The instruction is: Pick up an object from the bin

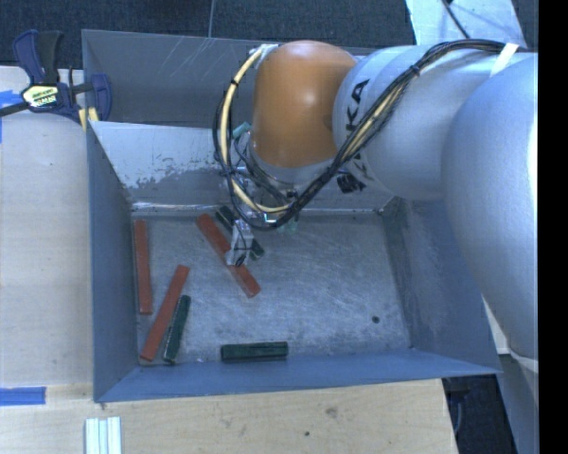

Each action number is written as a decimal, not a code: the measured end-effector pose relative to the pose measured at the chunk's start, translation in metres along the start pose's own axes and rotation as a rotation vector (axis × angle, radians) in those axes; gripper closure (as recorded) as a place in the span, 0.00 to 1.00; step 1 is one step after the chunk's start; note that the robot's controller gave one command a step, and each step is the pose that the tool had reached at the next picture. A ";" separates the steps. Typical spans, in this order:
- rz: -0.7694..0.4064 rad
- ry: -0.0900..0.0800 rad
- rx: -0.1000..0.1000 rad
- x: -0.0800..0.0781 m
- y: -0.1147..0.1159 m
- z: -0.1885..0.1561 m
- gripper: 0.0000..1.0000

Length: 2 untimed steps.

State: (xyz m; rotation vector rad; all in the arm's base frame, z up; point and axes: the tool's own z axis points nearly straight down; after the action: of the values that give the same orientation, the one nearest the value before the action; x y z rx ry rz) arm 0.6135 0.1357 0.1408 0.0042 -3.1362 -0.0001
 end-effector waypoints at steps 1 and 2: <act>-0.408 -0.009 0.000 0.014 -0.042 0.070 0.00; -0.351 -0.012 -0.004 0.032 0.056 0.070 0.00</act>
Offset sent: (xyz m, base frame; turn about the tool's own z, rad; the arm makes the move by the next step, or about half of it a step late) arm -0.0157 -0.0411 -0.0708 -0.4104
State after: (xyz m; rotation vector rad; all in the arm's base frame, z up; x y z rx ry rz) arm 0.5807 0.1914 0.0713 0.5544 -3.0987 -0.0073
